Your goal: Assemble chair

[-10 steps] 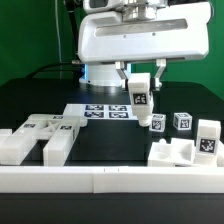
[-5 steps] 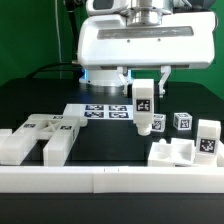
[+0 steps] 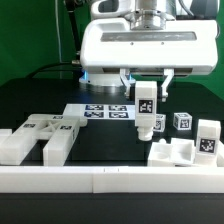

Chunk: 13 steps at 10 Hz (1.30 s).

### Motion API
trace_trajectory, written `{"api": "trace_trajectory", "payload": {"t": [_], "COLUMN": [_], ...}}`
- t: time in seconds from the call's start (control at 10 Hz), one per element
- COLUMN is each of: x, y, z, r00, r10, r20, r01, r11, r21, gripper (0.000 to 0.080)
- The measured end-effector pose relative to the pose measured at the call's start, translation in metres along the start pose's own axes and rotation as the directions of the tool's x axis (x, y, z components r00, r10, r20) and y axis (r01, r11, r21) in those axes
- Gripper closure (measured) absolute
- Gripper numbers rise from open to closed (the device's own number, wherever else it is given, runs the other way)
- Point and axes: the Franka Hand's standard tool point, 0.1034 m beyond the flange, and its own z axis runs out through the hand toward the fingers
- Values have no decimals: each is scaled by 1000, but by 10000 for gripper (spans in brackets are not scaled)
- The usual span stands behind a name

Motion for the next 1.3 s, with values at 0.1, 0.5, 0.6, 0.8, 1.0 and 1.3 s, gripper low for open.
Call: {"api": "trace_trajectory", "payload": {"t": [0.1,0.5,0.6,0.8,1.0,1.3], "x": [-11,-14,-14,-9,-4,-10], "y": [-8,-12,-13,-17,-19,-20], "z": [8,10,10,12,16,21], "r00": [999,998,998,998,998,997], "r10": [-47,-58,-60,-61,-61,-67], "r20": [1,33,34,28,21,29], "r01": [47,57,60,61,61,67], "r11": [999,998,998,998,998,998], "r21": [0,6,8,12,13,12], "gripper": [509,509,509,509,509,509]}}
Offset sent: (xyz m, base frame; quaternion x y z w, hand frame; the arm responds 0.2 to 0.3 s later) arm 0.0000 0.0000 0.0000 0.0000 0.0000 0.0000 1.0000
